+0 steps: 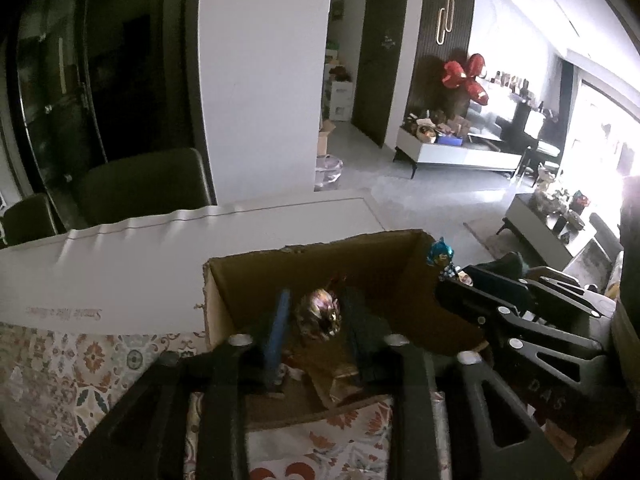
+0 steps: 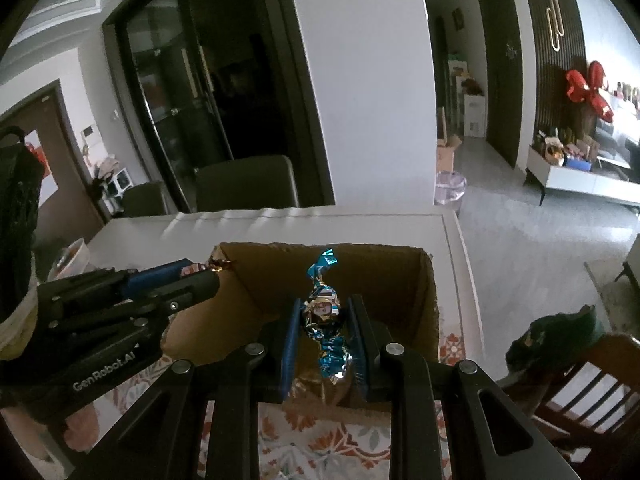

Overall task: Organize snacks
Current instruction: 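Carry both candies over the cardboard box and open both tools to drop them inside, then move both tools back from the box to the snacks on the table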

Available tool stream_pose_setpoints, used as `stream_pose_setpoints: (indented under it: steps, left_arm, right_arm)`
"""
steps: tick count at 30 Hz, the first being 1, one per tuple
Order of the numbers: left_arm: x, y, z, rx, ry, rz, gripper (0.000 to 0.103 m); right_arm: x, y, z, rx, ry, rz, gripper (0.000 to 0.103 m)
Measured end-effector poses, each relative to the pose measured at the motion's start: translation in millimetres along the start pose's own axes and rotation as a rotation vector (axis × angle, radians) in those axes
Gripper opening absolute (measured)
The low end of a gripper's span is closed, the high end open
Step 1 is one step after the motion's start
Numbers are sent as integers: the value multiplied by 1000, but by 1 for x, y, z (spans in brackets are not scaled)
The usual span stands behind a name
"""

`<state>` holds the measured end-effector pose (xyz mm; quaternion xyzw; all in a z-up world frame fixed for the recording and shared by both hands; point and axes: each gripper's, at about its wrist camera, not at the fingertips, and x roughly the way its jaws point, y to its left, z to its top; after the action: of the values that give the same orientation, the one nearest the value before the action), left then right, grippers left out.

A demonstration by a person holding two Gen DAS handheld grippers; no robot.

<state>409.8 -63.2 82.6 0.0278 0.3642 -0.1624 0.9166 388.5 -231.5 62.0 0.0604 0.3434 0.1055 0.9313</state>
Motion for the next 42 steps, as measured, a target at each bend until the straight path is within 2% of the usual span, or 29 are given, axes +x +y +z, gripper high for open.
stream_pose_setpoints:
  steps: [2, 3, 4, 8, 17, 24, 33, 38, 42]
  left_arm:
    - [-1, 2, -1, 3, -18, 29, 50]
    - [-3, 3, -2, 8, -23, 41, 50]
    - [-5, 3, -4, 14, -27, 55, 51]
    - [-17, 2, -14, 42, -53, 79, 59]
    - [-62, -8, -46, 82, -136, 92, 61]
    - [-90, -17, -84, 108, -172, 58, 61]
    - [-118, -26, -125, 140, -204, 51, 61]
    - [-130, -31, -148, 169, -218, 12, 61]
    - [-132, -28, -167, 173, -200, -10, 61]
  right_arm:
    - [2, -2, 0, -4, 10, -19, 31]
    - [3, -2, 1, -3, 9, -27, 47]
    - [2, -3, 0, -2, 2, -38, 56]
    - [-9, 1, -8, -29, -24, -82, 56]
    - [-49, 13, -29, -62, -88, -130, 56]
    - [-80, 22, -56, -66, -126, -144, 56]
    - [-108, 30, -99, -58, -150, -168, 56]
    - [-118, 37, -123, -46, -143, -163, 56]
    - [-123, 38, -139, -13, -119, -136, 56]
